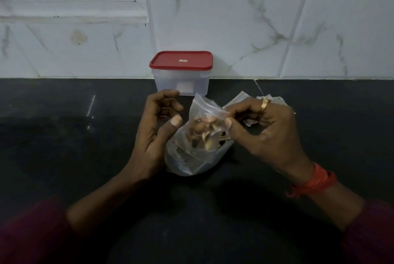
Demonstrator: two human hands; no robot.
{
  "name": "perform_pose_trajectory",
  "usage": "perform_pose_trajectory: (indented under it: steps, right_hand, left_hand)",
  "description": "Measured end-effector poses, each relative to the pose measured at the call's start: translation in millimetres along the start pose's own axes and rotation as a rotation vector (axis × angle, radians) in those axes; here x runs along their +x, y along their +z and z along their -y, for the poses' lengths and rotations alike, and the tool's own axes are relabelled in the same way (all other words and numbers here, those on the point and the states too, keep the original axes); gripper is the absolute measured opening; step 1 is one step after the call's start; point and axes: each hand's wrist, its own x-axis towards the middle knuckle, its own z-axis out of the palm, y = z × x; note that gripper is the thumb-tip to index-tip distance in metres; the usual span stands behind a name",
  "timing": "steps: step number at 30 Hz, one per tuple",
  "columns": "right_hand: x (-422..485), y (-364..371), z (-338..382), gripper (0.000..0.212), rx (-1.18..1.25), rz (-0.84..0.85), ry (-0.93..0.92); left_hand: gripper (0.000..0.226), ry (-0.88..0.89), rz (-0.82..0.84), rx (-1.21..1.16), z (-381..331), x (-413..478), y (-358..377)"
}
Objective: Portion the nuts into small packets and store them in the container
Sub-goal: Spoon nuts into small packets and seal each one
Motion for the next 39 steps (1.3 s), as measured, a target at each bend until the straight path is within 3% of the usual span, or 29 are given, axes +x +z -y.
perform_pose_trajectory:
  steps: [3,6,8,14,19,24,28,34,37,39]
  right_hand:
    - [3.8,-12.4,-3.1,0.007,0.128,0.094,-0.059]
    - [2.1,-16.7,-13.9,0.008,0.119,0.437,0.027]
    - [-3.4,-13.3,-21.7,0.011,0.056,0.564,0.074]
    - [3.7,-17.0,-11.4,0.019,0.005,0.322,-0.086]
    - [0.4,-16.1,-18.1,0.016,-0.14,0.47,-0.111]
    - [3.2,-18.0,-14.7,0.015,-0.124,0.303,-0.139]
    - [0.0,-10.8,-12.1,0.021,-0.019,0.27,-0.067]
    - [-0.4,-4.2,-10.6,0.033,0.125,0.222,0.144]
    - [-1.3,-3.6,-11.8,0.046,0.173,0.229,0.313]
    - [-2.2,-1.9,-11.6,0.043,0.176,0.239,0.349]
  left_hand:
    - [0.044,-0.039,-0.056,0.014,6.2,2.6,-2.6]
    - [0.043,-0.051,-0.06,0.033,10.0,3.7,-4.1]
    - [0.043,-0.051,-0.052,0.047,10.7,4.5,-5.3]
    - [0.037,-0.031,-0.033,0.063,8.5,3.6,-4.9]
    - [0.035,-0.031,0.029,0.09,5.3,1.1,-4.3]
    - [0.029,-0.038,0.191,0.193,1.4,-0.9,-4.6]
    - [0.043,-0.154,0.28,0.33,5.2,-9.6,-3.0]
    - [0.007,-0.087,0.287,0.15,-6.1,-4.0,5.6]
    - [0.01,-0.131,0.268,0.076,-7.6,-4.4,5.9]
    - [0.011,-0.162,0.244,0.045,-7.3,-4.3,5.3]
